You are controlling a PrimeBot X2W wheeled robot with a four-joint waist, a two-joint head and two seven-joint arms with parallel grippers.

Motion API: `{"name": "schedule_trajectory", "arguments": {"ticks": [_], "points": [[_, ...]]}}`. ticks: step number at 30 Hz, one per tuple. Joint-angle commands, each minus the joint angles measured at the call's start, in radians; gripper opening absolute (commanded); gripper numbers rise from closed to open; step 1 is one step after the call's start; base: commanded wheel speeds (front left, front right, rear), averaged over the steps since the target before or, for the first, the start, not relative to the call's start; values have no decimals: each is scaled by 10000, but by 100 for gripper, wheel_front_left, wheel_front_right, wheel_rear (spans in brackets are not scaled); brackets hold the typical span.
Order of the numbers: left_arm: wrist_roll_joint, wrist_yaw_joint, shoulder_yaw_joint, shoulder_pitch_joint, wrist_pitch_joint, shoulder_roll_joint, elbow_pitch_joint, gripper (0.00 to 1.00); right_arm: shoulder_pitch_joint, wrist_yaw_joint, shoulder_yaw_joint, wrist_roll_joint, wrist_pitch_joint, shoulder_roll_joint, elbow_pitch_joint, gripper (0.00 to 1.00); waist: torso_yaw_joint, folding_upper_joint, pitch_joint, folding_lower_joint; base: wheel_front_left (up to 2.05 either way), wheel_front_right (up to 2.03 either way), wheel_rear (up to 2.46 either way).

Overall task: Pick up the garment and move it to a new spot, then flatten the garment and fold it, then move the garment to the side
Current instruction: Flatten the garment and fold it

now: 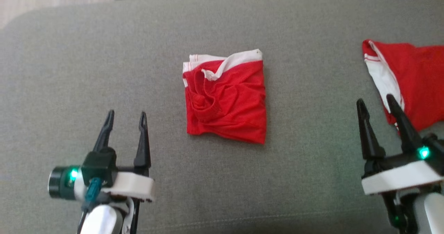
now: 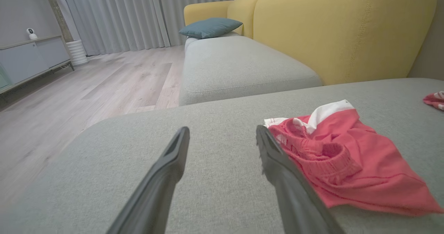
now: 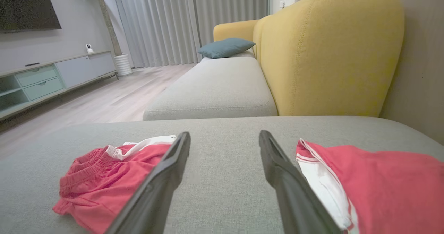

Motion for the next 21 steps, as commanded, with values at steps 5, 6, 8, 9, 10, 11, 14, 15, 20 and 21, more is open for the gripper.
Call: {"name": "schedule_trajectory", "arguments": {"ticks": [5, 6, 8, 9, 10, 11, 14, 15, 20, 21], "points": [[-127, 76, 328, 224, 80, 365, -287, 100, 529, -7, -52, -345, 403, 122, -789, 100, 40, -1, -675, 0, 0, 0, 0], [-145, 81, 321, 303, 91, 383, -283, 100, 632, -7, -89, -396, 466, 151, -858, 100, 41, -1, -760, 0, 0, 0, 0], [-182, 95, 308, 440, 109, 406, -278, 100, 819, -7, -130, -444, 592, 220, -987, 100, 47, -1, -917, 0, 0, 0, 0], [-200, 101, 301, 503, 119, 416, -273, 100, 901, -7, -147, -496, 650, 241, -1044, 100, 49, -1, -993, 0, 0, 0, 0], [-215, 106, 291, 561, 128, 426, -272, 100, 980, -7, -158, -507, 716, 279, -1087, 100, 53, -1, -1062, 0, 0, 0, 0], [-227, 110, 279, 613, 135, 434, -272, 100, 1049, -7, -169, -512, 768, 305, -1129, 100, 62, -1, -1130, 0, 0, 0, 0], [-259, 125, 252, 747, 162, 464, -280, 100, 1227, -7, -210, -519, 886, 358, -1218, 100, 79, -1, -1284, 0, 0, 0, 0], [-263, 135, 250, 771, 166, 475, -290, 100, 1263, -7, -216, -519, 914, 370, -1244, 100, 83, -1, -1309, 0, 0, 0, 0], [-301, 183, 251, 841, 179, 502, -312, 100, 1373, -7, -223, -472, 1008, 409, -1325, 100, 106, -1, -1407, 0, 0, 0, 0], [-306, 197, 254, 849, 183, 505, -317, 100, 1379, -7, -227, -467, 1016, 417, -1342, 100, 111, -1, -1412, 0, 0, 0, 0]]}}
